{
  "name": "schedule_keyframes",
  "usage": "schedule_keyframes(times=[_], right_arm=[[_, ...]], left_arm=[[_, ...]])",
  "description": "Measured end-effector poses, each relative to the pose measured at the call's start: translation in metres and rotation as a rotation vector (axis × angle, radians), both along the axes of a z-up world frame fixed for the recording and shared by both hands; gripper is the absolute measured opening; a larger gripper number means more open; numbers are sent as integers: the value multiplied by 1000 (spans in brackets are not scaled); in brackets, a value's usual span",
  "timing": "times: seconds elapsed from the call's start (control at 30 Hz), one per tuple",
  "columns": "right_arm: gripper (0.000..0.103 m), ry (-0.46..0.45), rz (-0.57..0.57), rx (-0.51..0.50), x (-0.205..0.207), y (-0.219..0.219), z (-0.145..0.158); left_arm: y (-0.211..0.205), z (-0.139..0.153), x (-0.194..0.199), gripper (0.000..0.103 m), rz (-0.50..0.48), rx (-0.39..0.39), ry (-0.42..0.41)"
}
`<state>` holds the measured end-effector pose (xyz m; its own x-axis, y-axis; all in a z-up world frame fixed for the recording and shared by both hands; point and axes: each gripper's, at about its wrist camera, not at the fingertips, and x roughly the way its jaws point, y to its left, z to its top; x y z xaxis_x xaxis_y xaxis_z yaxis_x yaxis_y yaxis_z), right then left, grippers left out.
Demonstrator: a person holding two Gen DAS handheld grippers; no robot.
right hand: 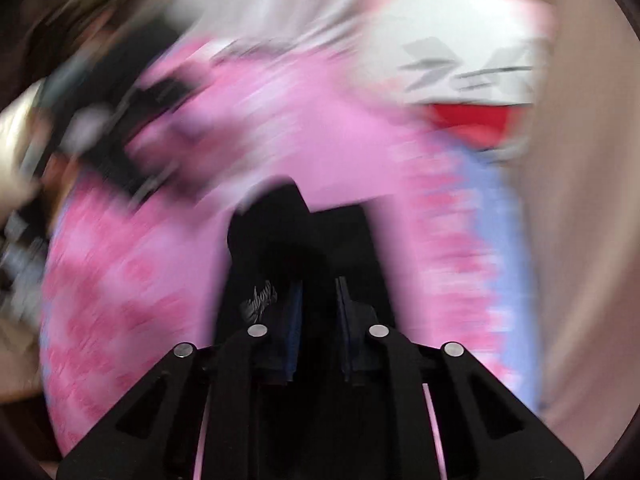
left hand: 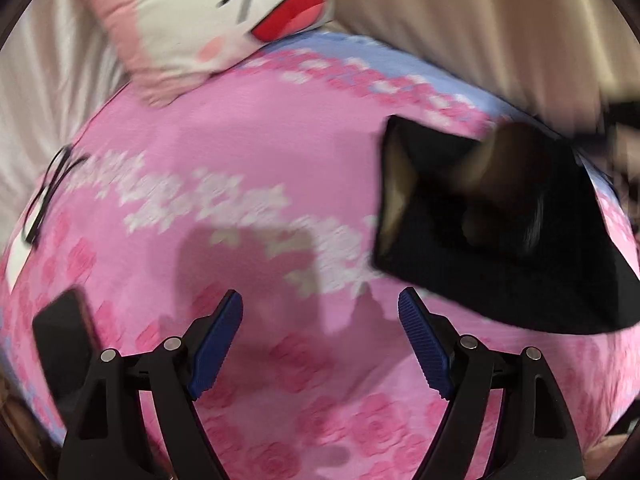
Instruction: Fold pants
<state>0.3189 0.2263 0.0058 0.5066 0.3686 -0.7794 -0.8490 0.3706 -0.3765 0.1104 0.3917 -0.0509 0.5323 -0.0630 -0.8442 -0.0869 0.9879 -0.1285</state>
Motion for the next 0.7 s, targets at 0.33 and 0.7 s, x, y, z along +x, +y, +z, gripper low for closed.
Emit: schedule_keyframes(times=[0.33, 0.7], right_arm=[[40, 56, -89, 72, 25, -19, 9], [87, 345, 175, 10, -6, 11, -64]], left_arm=[[-57, -27, 57, 82, -110, 58, 58], [-50, -30, 50, 87, -71, 78, 14]])
